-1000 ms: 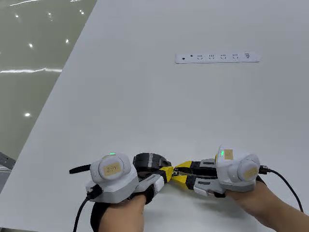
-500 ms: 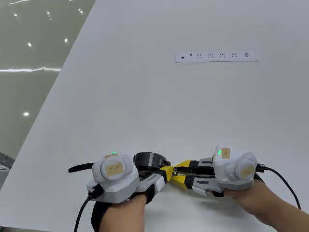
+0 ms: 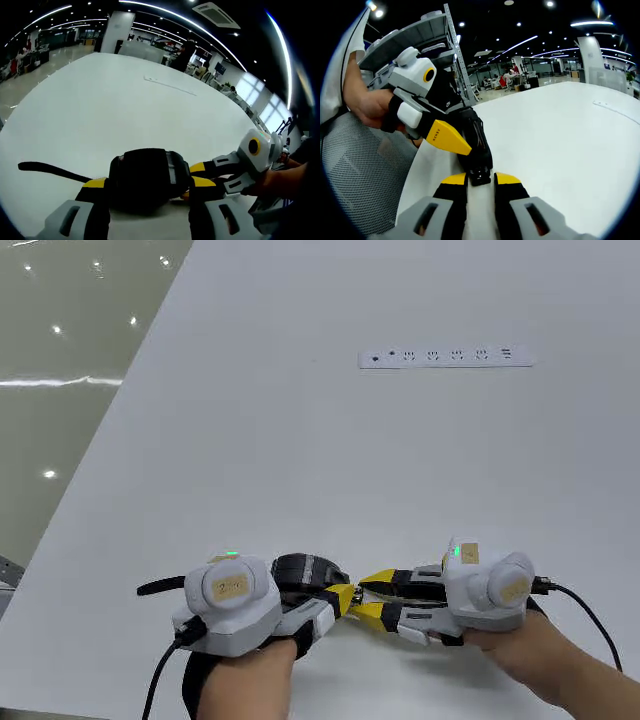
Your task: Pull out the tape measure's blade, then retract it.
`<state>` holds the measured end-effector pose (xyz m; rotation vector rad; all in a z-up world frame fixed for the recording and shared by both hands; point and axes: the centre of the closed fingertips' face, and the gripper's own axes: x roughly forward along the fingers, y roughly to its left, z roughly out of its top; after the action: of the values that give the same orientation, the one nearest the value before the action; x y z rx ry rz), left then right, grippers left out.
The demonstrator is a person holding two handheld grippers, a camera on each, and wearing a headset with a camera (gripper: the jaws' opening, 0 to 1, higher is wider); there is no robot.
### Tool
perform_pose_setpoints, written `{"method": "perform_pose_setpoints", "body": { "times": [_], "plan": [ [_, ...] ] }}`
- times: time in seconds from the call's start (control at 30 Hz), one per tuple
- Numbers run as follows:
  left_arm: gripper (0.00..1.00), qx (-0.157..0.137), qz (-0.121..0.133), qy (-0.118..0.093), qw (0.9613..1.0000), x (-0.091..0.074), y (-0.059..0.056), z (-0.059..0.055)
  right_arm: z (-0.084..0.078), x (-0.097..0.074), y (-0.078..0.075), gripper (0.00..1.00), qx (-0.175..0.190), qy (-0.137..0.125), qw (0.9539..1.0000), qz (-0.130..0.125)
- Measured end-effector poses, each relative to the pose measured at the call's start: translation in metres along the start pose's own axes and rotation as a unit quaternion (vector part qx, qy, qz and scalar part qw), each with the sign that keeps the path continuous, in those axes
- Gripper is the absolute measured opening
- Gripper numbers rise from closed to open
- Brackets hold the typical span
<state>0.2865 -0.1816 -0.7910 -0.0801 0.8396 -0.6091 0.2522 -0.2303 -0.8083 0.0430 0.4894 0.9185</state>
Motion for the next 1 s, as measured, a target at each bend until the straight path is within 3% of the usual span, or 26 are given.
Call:
{"method": "perform_pose_setpoints", "body": {
  "times": [0.83,0.93,1.0],
  "plan": [
    [0.63,0.037,-0.032,0.023,0.9985,-0.023,0.015,0.009,0.022,-0.036,-0.004,0.32,0.007,-0.017,0.9989,-0.043],
    [0.63,0.051,-0.037,0.025,0.9977,-0.027,0.015,0.010,0.023,-0.042,-0.003,0.35,0.002,-0.014,0.9986,-0.051],
    [0.63,0.078,-0.039,0.020,0.9960,-0.030,0.018,0.012,0.024,-0.047,-0.003,0.36,0.002,-0.012,0.9985,-0.052]
  ]
}}
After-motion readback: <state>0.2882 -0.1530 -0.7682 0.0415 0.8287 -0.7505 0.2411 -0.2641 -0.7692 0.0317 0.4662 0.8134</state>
